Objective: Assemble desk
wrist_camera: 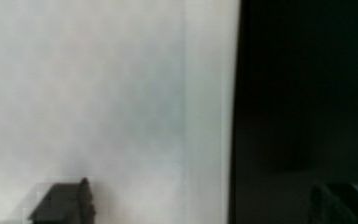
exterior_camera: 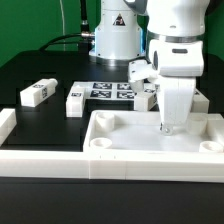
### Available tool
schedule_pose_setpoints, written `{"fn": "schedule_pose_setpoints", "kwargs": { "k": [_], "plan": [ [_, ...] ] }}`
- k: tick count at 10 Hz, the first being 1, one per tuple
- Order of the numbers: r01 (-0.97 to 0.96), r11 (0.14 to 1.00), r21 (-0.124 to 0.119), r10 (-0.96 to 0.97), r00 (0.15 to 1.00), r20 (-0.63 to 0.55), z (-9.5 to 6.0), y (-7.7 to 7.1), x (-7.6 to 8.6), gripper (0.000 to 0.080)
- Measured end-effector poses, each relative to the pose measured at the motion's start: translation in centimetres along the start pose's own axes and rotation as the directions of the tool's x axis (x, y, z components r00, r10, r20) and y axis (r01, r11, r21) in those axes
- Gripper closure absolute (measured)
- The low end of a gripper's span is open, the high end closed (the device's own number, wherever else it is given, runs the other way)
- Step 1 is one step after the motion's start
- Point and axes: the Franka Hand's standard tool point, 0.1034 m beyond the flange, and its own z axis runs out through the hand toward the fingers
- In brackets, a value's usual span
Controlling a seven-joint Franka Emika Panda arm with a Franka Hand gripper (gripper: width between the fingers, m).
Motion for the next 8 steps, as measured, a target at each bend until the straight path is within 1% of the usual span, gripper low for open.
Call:
{"fn": "schedule_pose_setpoints", "kwargs": {
  "k": [1,3,4,5,6,7,8],
  "plan": [
    [-0.011,1.000,-0.007,0.011,1.000,0.000,-0.4,0.2,0.0,0.0163],
    [-0.052,0.998,-0.027,0.052,0.999,0.000,-1.6,0.4,0.5,0.0154],
    [-0.094,0.995,-0.040,0.094,0.996,0.000,-2.7,0.3,0.8,0.0151],
    [-0.133,0.990,-0.052,0.133,0.991,-0.001,-3.7,0.0,1.4,0.0151],
    [-0.177,0.982,-0.061,0.178,0.984,-0.004,-4.3,-0.3,2.0,0.0151],
    [-0.249,0.966,-0.074,0.248,0.969,-0.018,-4.7,-0.6,3.0,0.0151],
    [-0.266,0.961,-0.075,0.265,0.964,-0.020,-4.7,-0.8,3.7,0.0151]
  ]
}}
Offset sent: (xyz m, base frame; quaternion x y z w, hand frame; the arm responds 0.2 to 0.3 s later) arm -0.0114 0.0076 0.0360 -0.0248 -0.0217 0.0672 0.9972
